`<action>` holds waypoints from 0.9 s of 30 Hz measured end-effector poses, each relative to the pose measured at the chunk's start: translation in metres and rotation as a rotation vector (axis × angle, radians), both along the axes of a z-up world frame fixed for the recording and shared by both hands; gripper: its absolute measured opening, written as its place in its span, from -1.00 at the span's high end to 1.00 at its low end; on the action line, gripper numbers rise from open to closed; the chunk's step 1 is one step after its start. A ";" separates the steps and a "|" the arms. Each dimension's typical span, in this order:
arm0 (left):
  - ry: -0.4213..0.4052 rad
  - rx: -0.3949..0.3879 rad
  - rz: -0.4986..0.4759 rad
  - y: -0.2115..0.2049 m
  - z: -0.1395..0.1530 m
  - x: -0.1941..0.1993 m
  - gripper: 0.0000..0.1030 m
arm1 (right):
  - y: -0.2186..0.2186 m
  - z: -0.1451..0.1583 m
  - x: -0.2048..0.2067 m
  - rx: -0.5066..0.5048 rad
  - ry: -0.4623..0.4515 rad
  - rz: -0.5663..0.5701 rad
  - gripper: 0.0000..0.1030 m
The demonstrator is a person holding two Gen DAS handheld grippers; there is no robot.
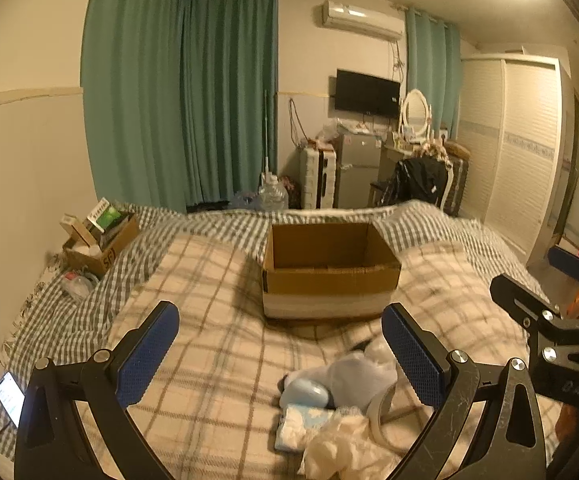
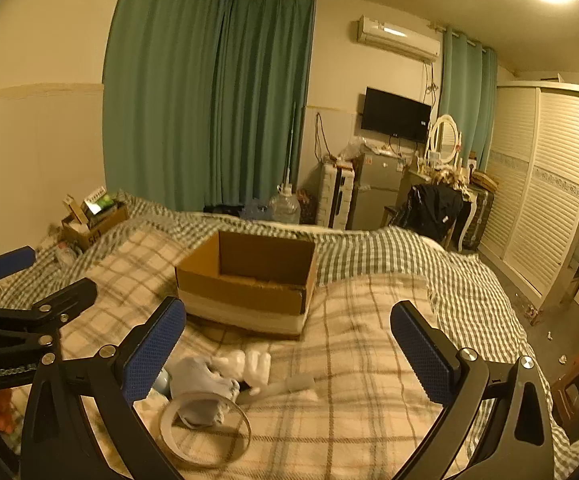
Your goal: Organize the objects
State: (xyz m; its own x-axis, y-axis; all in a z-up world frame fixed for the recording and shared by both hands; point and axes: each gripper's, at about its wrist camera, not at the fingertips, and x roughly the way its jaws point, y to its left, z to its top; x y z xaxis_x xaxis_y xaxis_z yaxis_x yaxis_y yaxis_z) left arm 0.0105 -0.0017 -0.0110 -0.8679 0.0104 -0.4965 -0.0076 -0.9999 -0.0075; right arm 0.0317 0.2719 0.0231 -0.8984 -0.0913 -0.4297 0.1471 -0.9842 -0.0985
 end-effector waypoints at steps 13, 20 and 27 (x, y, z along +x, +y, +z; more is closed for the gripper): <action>-0.282 -0.068 -0.090 0.032 -0.093 -0.002 -1.00 | 0.016 -0.082 -0.028 -0.006 -0.243 -0.031 -0.71; -0.402 -0.011 -0.158 0.034 -0.116 -0.001 -0.75 | -0.002 -0.106 -0.038 0.026 -0.355 0.054 -0.33; -0.462 0.050 -0.233 0.035 -0.131 0.003 0.53 | -0.014 -0.121 -0.038 0.059 -0.401 0.125 0.75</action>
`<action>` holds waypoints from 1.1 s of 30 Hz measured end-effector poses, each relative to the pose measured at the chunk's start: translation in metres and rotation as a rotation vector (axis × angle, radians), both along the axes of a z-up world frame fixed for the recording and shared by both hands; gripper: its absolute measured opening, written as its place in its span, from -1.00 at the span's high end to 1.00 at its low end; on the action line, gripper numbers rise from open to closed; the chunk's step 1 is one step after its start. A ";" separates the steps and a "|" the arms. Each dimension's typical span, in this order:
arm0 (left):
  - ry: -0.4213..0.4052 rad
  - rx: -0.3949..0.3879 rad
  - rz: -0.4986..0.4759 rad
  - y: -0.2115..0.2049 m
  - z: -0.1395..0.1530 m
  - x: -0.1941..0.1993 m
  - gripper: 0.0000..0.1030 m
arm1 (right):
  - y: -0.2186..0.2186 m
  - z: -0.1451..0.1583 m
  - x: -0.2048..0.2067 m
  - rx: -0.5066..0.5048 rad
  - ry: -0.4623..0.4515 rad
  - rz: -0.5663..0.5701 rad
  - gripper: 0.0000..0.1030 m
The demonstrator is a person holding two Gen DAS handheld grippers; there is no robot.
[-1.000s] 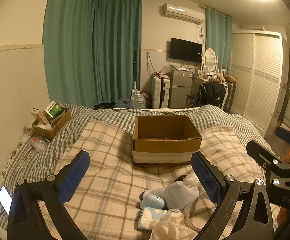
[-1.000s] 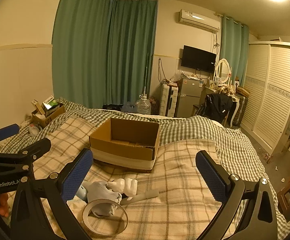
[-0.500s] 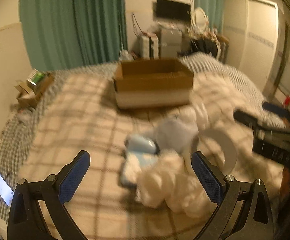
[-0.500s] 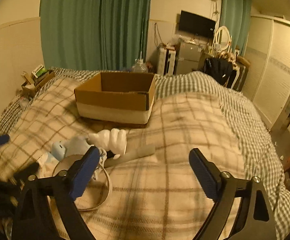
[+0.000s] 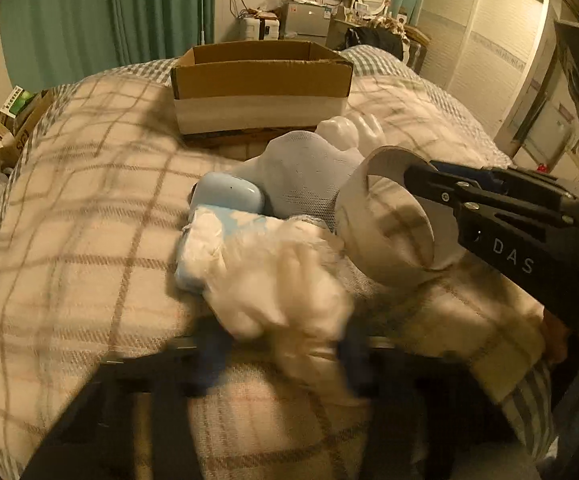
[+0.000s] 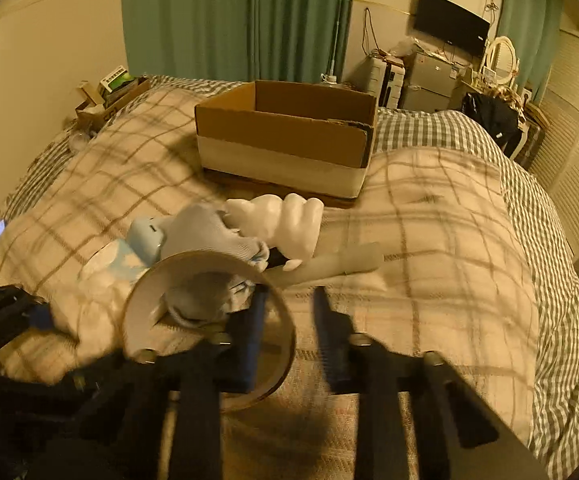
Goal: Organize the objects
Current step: 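Grasp the white lace cloth with the left gripper while the right gripper grasps the white tape roll, then carry the lace cloth and tape roll over the box and open both grippers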
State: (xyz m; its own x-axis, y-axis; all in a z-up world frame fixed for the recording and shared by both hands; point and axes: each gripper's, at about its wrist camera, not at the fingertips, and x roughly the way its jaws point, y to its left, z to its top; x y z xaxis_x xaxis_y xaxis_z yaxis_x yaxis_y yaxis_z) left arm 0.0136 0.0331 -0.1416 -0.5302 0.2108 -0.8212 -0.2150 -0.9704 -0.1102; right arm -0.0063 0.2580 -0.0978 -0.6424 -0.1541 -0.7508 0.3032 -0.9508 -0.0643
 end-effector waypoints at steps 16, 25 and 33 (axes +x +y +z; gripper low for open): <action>0.257 -0.034 0.039 -0.015 0.098 -0.028 0.75 | -0.003 0.097 -0.012 -0.003 0.213 0.051 0.87; 0.361 -0.086 0.035 -0.002 0.134 -0.120 0.75 | -0.014 0.155 -0.092 0.068 0.301 0.074 0.87; 0.324 -0.080 0.042 -0.003 0.125 -0.222 0.75 | -0.020 0.162 -0.188 0.043 0.293 0.051 0.87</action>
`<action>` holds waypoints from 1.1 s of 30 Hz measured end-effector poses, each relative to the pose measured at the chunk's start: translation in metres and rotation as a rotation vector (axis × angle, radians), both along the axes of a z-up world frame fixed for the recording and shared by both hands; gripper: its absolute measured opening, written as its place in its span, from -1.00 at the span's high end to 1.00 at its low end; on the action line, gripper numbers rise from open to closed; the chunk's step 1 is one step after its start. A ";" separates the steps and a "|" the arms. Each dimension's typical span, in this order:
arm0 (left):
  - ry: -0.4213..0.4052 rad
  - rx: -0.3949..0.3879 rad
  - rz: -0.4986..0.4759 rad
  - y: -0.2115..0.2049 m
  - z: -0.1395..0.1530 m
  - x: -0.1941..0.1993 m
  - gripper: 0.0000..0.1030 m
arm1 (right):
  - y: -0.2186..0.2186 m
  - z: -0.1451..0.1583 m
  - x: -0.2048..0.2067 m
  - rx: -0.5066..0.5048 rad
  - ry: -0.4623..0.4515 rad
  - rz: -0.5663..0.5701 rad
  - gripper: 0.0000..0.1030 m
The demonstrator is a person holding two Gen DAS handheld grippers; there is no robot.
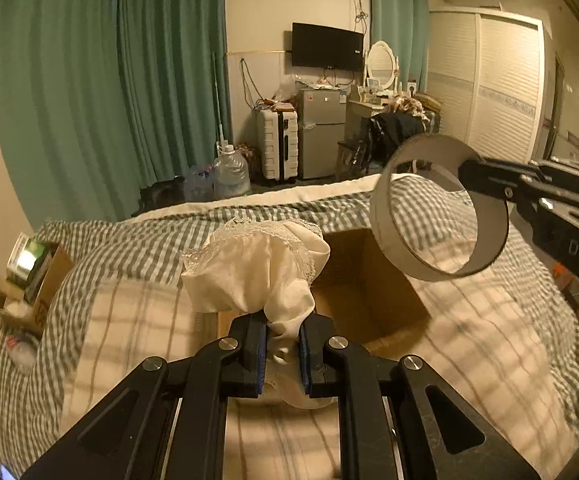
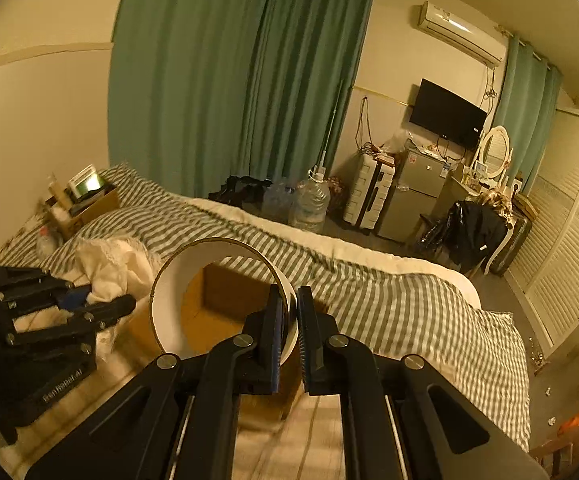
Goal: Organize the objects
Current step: 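Carry the lace cloth and tape roll over the box and open both grippers, then grasp the blue tissue pack with the left gripper while the right gripper grasps the grey sock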
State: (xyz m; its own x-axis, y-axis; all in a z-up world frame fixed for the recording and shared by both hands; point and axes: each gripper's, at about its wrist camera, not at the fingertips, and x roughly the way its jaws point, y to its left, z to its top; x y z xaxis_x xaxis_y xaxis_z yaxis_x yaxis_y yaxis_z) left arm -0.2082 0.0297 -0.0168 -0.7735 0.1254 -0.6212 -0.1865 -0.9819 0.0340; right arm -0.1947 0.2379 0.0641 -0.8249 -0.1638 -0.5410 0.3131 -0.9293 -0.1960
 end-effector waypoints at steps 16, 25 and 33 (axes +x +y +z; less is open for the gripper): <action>-0.192 -0.011 -0.035 0.005 -0.094 -0.075 0.42 | 0.006 -0.128 -0.094 -0.083 -0.256 -0.015 0.72; -0.147 0.006 0.048 -0.013 -0.063 -0.041 -0.72 | 0.023 -0.088 -0.051 -0.135 -0.219 0.006 -0.40; -0.089 -0.033 0.086 -0.033 -0.022 0.038 -0.83 | 0.042 -0.044 0.025 -0.135 -0.150 -0.006 -0.43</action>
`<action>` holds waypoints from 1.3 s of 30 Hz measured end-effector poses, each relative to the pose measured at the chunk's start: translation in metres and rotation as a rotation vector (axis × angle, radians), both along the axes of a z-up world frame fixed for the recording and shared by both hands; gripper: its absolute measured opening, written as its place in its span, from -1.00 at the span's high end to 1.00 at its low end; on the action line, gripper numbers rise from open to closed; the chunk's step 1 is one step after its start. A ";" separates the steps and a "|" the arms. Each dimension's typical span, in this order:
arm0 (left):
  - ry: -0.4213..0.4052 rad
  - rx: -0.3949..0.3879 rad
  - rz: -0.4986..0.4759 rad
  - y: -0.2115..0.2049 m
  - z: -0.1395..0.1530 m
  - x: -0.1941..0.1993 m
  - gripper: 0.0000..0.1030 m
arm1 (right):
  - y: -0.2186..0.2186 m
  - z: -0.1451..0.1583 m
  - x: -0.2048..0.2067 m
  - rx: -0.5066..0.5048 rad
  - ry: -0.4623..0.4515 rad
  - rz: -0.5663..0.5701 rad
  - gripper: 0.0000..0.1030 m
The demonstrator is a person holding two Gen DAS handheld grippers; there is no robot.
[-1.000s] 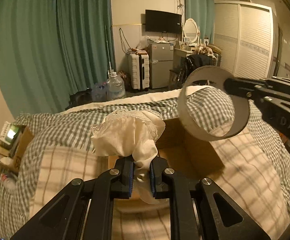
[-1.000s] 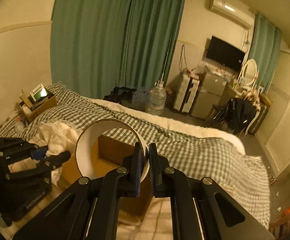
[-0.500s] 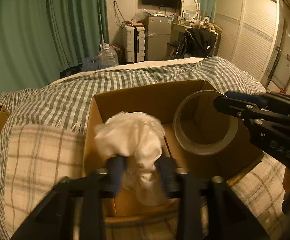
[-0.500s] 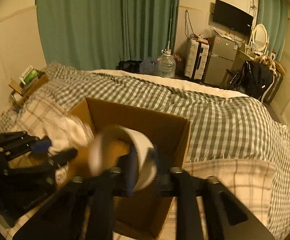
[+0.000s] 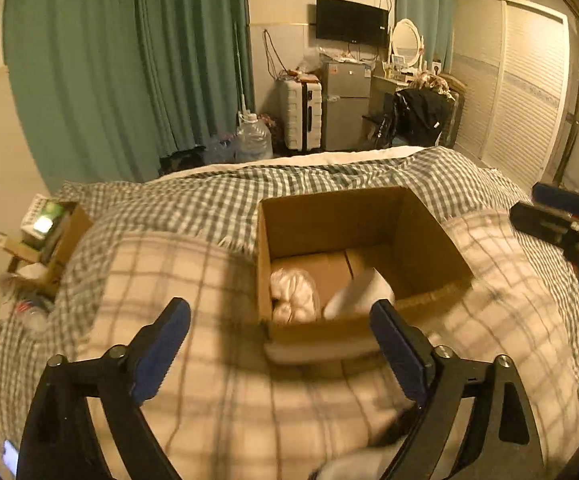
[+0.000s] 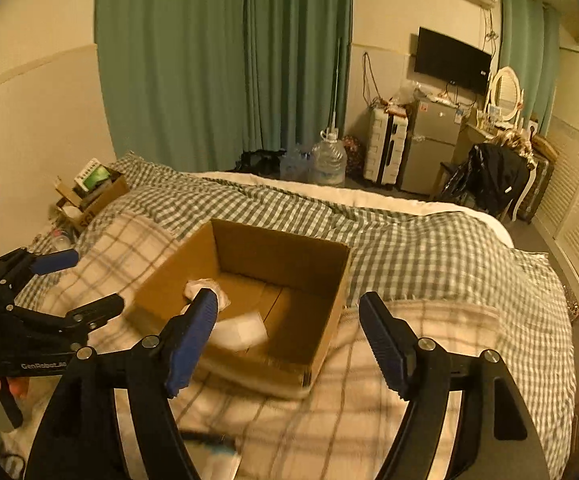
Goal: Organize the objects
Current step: 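Grasp the blue tissue pack with the left gripper while the right gripper grasps the grey sock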
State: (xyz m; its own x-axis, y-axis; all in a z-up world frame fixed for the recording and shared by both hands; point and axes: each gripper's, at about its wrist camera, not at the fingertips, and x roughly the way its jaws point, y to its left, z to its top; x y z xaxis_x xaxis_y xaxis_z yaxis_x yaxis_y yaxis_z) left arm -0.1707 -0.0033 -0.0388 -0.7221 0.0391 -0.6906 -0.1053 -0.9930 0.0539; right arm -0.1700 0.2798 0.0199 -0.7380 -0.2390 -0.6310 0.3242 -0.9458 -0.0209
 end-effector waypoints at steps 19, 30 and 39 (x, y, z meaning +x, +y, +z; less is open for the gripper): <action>-0.153 0.056 0.030 0.018 -0.082 0.131 -0.84 | -0.006 -0.082 0.134 0.035 -0.107 -0.049 -0.56; -0.242 0.108 -0.067 0.029 -0.110 0.131 -0.40 | -0.004 -0.093 0.140 0.023 -0.128 -0.082 -0.56; -0.069 0.101 0.043 -0.012 -0.054 0.135 -0.40 | -0.041 -0.101 0.136 0.055 -0.168 0.022 -0.56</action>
